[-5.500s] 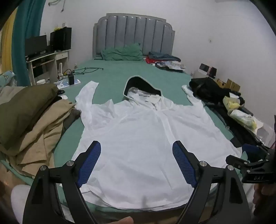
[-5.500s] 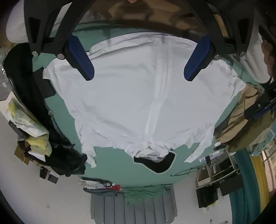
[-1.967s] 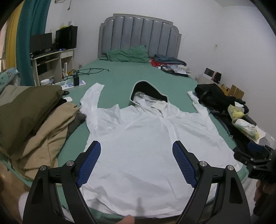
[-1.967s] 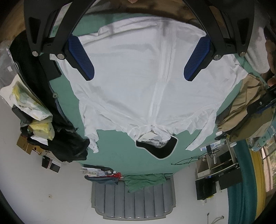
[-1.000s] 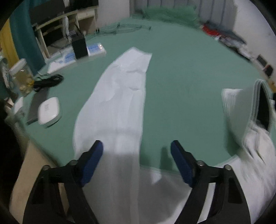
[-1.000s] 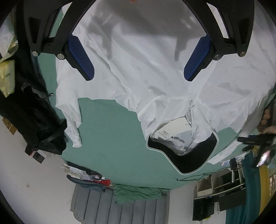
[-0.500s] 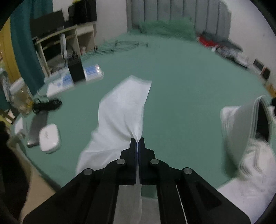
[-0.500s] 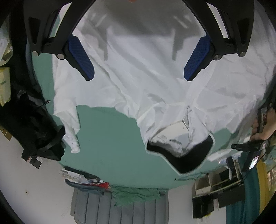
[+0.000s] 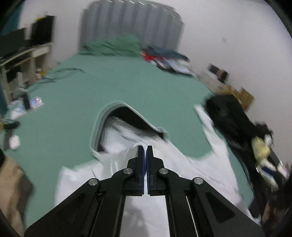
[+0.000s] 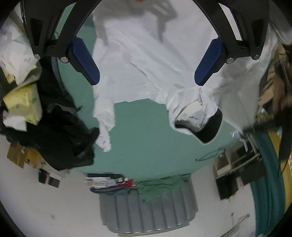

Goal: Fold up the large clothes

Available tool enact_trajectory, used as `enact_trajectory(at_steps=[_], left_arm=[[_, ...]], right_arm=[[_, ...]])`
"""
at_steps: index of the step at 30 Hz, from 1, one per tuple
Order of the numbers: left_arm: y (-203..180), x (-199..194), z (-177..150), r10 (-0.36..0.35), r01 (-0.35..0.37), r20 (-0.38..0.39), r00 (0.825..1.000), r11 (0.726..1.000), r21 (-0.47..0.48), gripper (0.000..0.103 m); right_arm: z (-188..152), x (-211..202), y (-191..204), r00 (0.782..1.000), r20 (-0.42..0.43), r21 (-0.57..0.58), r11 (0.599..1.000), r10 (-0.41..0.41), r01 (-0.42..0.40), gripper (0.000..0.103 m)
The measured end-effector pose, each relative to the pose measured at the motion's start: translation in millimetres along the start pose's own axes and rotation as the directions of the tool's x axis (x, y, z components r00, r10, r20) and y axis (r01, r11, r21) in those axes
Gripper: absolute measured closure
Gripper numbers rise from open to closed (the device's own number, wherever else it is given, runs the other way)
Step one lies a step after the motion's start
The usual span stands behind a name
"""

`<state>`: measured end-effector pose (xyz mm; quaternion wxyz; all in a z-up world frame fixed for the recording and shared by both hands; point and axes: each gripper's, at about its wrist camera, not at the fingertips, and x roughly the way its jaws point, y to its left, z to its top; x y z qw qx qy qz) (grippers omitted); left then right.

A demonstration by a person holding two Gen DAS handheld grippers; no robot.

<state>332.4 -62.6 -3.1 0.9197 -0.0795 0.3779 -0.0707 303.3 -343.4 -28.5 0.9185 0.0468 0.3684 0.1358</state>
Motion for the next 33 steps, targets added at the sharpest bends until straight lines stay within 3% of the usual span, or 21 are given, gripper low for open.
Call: enact_trajectory(at_steps=[2,3,5,6,7,10,15,18,23,26,29,30,33], left_arm=[[-25,22,-30,-0.031,0.031,-0.112,0.993,1.000,-0.004,0.101],[-37,36,-49,-0.051,0.050,-0.190,0.981,0.999,-0.012,0.101],[-53,54,-86,-0.079,0.079,-0.318,0.945,0.997,-0.011,0.087],[-58,56,-99,-0.060,0.064,-0.346,0.936,0.998,0.001,0.068],[-56,55,-107,-0.042,0.048,-0.359,0.932,0.999,0.007,0.058],[-41,45,-117,0.007,-0.010,-0.379,0.925,1.000,-0.004,0.058],[-10,30,-84,0.060,-0.071,-0.320,0.946,0.997,-0.022,0.058],[-5,47,-54,0.053,-0.075,-0.291,0.955,0.995,-0.063,0.058],[4,100,-29,0.077,-0.119,-0.291,0.954,0.984,-0.130,0.058],[8,129,-30,0.092,-0.149,-0.328,0.940,0.977,-0.154,0.058],[7,158,-38,0.119,-0.182,-0.405,0.907,0.976,-0.121,0.058],[7,161,-41,0.131,-0.188,-0.399,0.908,0.976,-0.107,0.058],[5,153,-41,0.170,-0.208,-0.350,0.921,0.975,-0.075,0.087]], right_arm=[[-4,-2,-14,1.000,-0.012,0.037,0.999,-0.013,0.014,0.001],[-6,-1,-22,0.999,-0.032,0.060,0.998,-0.024,0.026,0.001],[-9,-5,-34,0.999,-0.035,0.110,0.994,-0.009,0.013,0.001],[-11,-6,-39,0.999,-0.035,0.126,0.992,0.002,0.002,0.001],[-12,-7,-41,0.999,-0.040,0.128,0.992,0.004,0.001,0.001],[-14,-6,-46,0.999,-0.035,0.127,0.992,0.005,-0.001,0.001],[-15,2,-45,0.998,-0.056,0.136,0.990,0.038,-0.030,0.001],[-14,6,-41,0.997,-0.061,0.122,0.992,0.049,-0.041,0.001],[-14,14,-42,0.996,-0.078,0.112,0.993,0.037,-0.028,0.001],[-14,21,-45,0.995,-0.095,0.110,0.994,0.026,-0.016,0.001],[-14,30,-47,0.993,-0.120,0.115,0.993,0.021,-0.007,0.001],[-13,32,-46,0.992,-0.123,0.116,0.993,0.024,-0.010,0.001],[-13,33,-44,0.992,-0.125,0.105,0.994,0.029,-0.016,0.001]])
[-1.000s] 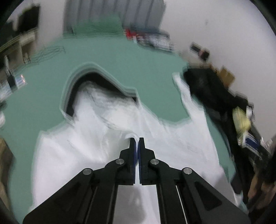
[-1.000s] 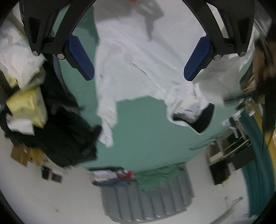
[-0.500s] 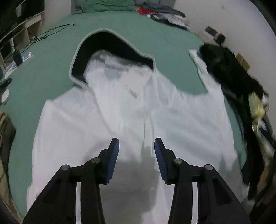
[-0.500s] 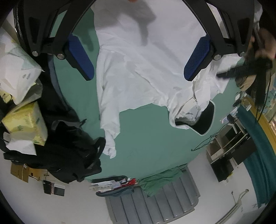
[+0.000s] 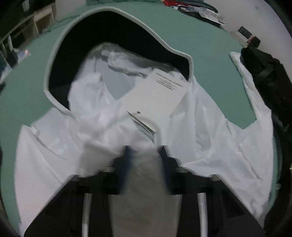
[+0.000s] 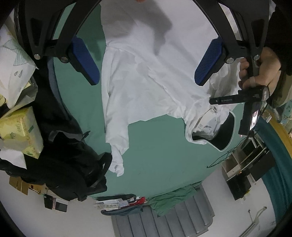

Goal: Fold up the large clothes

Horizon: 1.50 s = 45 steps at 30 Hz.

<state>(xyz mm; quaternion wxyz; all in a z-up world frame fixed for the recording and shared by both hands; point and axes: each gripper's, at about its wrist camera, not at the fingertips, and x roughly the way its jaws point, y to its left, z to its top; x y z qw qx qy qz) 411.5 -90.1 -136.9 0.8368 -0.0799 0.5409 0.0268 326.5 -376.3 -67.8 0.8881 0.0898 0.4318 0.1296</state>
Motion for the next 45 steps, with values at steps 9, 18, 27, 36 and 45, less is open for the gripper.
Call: enact_trajectory(at_steps=[9,18,27,36,45], left_arm=[[-1,-57,-17,0.014,-0.016,0.176,0.984,1.000,0.010,0.095],[-42,-101,-4,-0.111,0.090,0.328,0.938,0.993,0.080,0.096],[-158,-73,-67,-0.359,0.330,0.015,0.933,0.870,0.366,0.072],[-42,-87,-85,-0.261,0.243,0.044,0.964,0.938,0.246,0.057],[137,-82,-62,0.122,-0.133,0.177,0.977,0.990,0.055,0.057]], right_arm=[[-2,-7,-7,1.000,0.007,0.024,1.000,-0.008,0.008,0.001],[-3,-12,-21,1.000,0.016,0.057,0.998,-0.010,0.009,0.001],[-3,-21,-48,0.999,0.030,0.129,0.991,-0.030,0.026,0.001],[-11,-4,-48,0.998,-0.021,0.118,0.991,-0.065,0.067,0.001],[-31,54,-4,0.990,-0.135,-0.007,0.999,-0.036,0.036,0.001]])
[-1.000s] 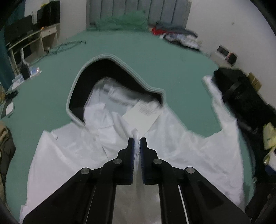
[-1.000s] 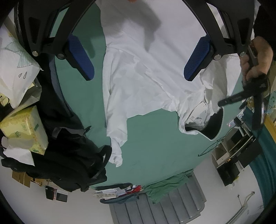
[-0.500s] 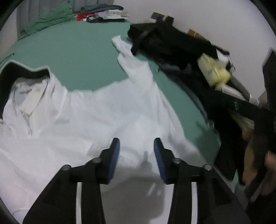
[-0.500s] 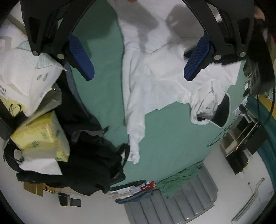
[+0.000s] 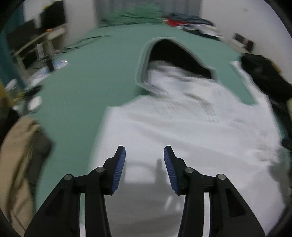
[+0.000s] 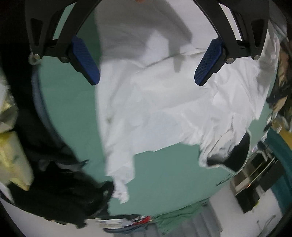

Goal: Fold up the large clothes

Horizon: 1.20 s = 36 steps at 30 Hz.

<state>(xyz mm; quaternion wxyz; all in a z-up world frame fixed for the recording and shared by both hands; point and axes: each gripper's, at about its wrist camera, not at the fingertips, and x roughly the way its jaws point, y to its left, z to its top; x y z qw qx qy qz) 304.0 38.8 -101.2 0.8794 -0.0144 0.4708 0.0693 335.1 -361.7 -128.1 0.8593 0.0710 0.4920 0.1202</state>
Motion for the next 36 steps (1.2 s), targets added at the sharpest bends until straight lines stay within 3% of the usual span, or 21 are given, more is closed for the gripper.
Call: enact_trajectory(at_steps=[4,8,9,11,12,13,14,15,16,17,19,22,24,25,26,27,29,30,36], left_arm=[[32,29,4,0.074,-0.074,-0.011,0.997,0.997,0.003,0.057],[46,59,3,0.060,-0.059,-0.051,0.997,0.998,0.026,0.057],[49,61,1,0.037,-0.036,-0.026,0.999,0.999,0.032,0.057],[50,62,1,0.024,-0.023,-0.020,1.000,0.999,0.037,0.060],[51,60,1,-0.001,0.002,-0.024,1.000,0.999,0.044,0.088],[49,62,5,-0.042,0.045,-0.041,0.998,0.997,0.061,0.101],[48,62,6,-0.027,0.030,-0.040,0.999,0.997,0.065,0.101],[51,61,10,-0.010,0.011,-0.017,1.000,0.998,0.054,0.102],[55,60,12,0.009,-0.009,0.002,1.000,0.999,0.037,0.102],[63,59,14,0.043,-0.043,0.022,0.999,0.999,0.001,0.103],[76,60,18,0.038,-0.036,0.020,0.999,0.998,-0.052,0.102],[80,64,20,0.037,-0.037,-0.001,0.999,0.998,-0.051,0.101],[84,60,22,0.040,-0.040,-0.008,0.999,0.997,-0.068,0.101],[86,54,23,0.049,-0.049,0.002,0.999,0.996,-0.077,0.101],[89,45,25,0.072,-0.070,0.023,0.997,0.995,-0.077,0.101],[93,34,26,0.079,-0.075,0.055,0.995,0.994,-0.077,0.098],[99,21,31,0.074,-0.066,0.085,0.994,0.994,-0.088,0.079],[102,16,32,0.063,-0.054,0.095,0.993,0.994,-0.095,0.064],[113,7,51,0.052,-0.043,0.129,0.990,0.997,-0.068,0.062]], right_arm=[[3,2,25,0.998,0.022,-0.108,0.993,-0.056,0.058,0.001],[4,17,24,0.994,-0.016,-0.123,0.987,-0.111,0.108,0.002],[3,24,22,0.993,-0.038,-0.111,0.988,-0.108,0.103,0.003],[0,37,24,0.992,-0.071,-0.111,0.989,-0.107,0.099,0.030],[0,42,29,0.991,-0.082,-0.124,0.987,-0.109,0.098,0.036],[0,44,36,0.990,-0.075,-0.149,0.983,-0.117,0.105,0.044],[1,43,44,0.992,-0.049,-0.184,0.977,-0.119,0.108,0.070],[2,42,47,0.993,-0.044,-0.189,0.977,-0.112,0.102,0.084],[3,41,48,0.992,-0.035,-0.179,0.977,-0.120,0.112,0.091],[5,39,48,0.992,-0.021,-0.173,0.978,-0.125,0.119,0.091],[5,38,42,0.991,-0.019,-0.158,0.979,-0.131,0.127,0.091],[5,42,41,0.992,-0.038,-0.156,0.981,-0.124,0.117,0.087],[9,39,40,0.989,-0.050,-0.147,0.981,-0.136,0.127,0.067],[12,35,40,0.988,-0.049,-0.144,0.980,-0.147,0.139,0.051],[18,30,39,0.988,-0.030,-0.143,0.979,-0.151,0.145,0.044],[25,23,36,0.990,-0.002,-0.138,0.980,-0.143,0.141,0.042],[43,13,26,0.989,0.035,-0.128,0.981,-0.142,0.145,0.038],[55,10,21,0.987,0.048,-0.125,0.979,-0.154,0.159,0.038],[129,30,-5,0.969,0.085,-0.161,0.957,-0.232,0.243,0.038]])
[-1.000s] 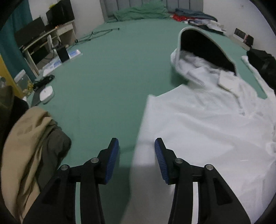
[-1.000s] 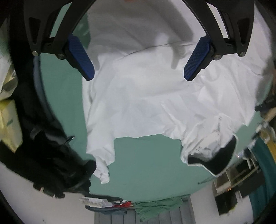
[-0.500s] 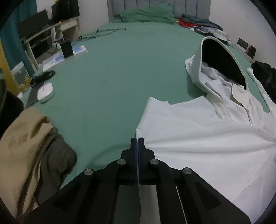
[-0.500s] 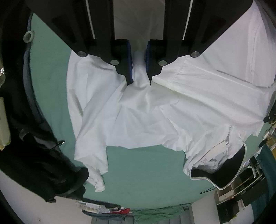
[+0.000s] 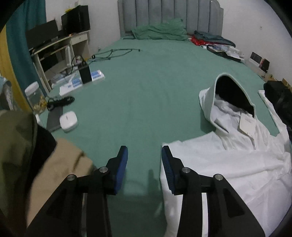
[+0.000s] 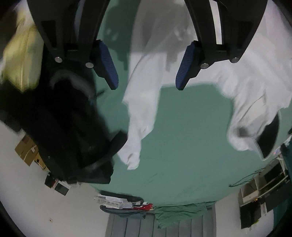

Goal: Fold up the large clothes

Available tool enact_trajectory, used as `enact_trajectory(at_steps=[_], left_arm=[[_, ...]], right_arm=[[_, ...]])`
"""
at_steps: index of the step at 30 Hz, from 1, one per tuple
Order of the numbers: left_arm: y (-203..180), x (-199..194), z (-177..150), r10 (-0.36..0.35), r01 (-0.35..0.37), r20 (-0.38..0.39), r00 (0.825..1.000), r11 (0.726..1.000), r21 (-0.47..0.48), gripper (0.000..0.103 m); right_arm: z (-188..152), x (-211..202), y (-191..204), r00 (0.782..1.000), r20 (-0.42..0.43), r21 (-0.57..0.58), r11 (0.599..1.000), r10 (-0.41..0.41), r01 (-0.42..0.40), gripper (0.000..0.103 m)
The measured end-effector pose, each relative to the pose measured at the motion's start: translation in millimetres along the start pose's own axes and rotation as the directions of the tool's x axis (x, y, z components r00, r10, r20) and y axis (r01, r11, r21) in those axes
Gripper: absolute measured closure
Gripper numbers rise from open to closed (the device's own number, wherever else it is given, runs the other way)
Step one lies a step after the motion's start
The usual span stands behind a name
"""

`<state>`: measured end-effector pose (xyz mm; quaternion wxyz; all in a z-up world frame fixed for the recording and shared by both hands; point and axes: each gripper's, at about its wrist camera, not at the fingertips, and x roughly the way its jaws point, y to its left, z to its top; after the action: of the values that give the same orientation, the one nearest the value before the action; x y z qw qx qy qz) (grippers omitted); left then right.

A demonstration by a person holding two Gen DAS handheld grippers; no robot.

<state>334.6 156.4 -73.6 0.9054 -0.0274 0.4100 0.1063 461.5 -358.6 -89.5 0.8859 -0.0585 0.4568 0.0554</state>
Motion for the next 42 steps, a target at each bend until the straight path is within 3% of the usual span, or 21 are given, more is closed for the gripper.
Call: enact_trajectory(at_steps=[4,8,14,15,16,17,20,26,33,36,42], left_arm=[[17,-2,6,0.062,-0.061,0.030,0.998,0.998,-0.030,0.062],[31,8,0,0.040,-0.044,-0.042,0.998,0.995,-0.095,0.062],[24,13,-6,0.075,-0.077,-0.045,0.996,0.996,-0.047,0.062],[23,15,-7,0.077,-0.080,-0.049,0.996,0.996,-0.043,0.062],[23,17,-8,0.077,-0.079,-0.055,0.996,0.996,-0.042,0.062],[23,18,-9,0.077,-0.079,-0.059,0.995,0.996,-0.043,0.062],[22,21,-11,0.072,-0.075,-0.070,0.995,0.996,-0.049,0.062],[19,7,-8,0.027,-0.030,-0.043,0.999,0.997,-0.073,0.062],[-2,-14,-10,-0.036,0.036,0.001,0.999,0.998,-0.051,0.062],[-15,-19,-16,-0.069,0.070,0.002,0.998,0.997,-0.035,0.062],[-31,-23,-29,-0.128,0.128,-0.032,0.991,0.992,-0.001,0.062]], right_arm=[[28,43,-12,0.998,-0.057,-0.018,1.000,0.018,-0.019,0.038],[42,82,-12,0.994,-0.110,-0.024,1.000,0.011,-0.014,0.038],[62,118,-17,0.992,-0.122,0.026,0.999,0.024,-0.021,0.041],[64,123,-18,0.991,-0.125,0.039,0.998,0.057,-0.052,0.050],[65,125,-19,0.988,-0.138,0.040,0.997,0.072,-0.067,0.093],[65,127,-17,0.985,-0.158,0.028,0.997,0.073,-0.069,0.100],[63,104,-4,0.994,-0.106,-0.067,0.997,0.036,-0.043,0.100],[55,6,14,1.000,0.000,-0.088,0.996,0.023,-0.023,0.100],[34,-85,54,0.999,0.029,-0.122,0.992,0.023,-0.020,0.100],[20,-94,80,0.999,0.044,-0.116,0.993,0.016,-0.010,0.100],[-25,-98,159,0.992,0.050,-0.091,0.990,0.113,-0.109,0.099]])
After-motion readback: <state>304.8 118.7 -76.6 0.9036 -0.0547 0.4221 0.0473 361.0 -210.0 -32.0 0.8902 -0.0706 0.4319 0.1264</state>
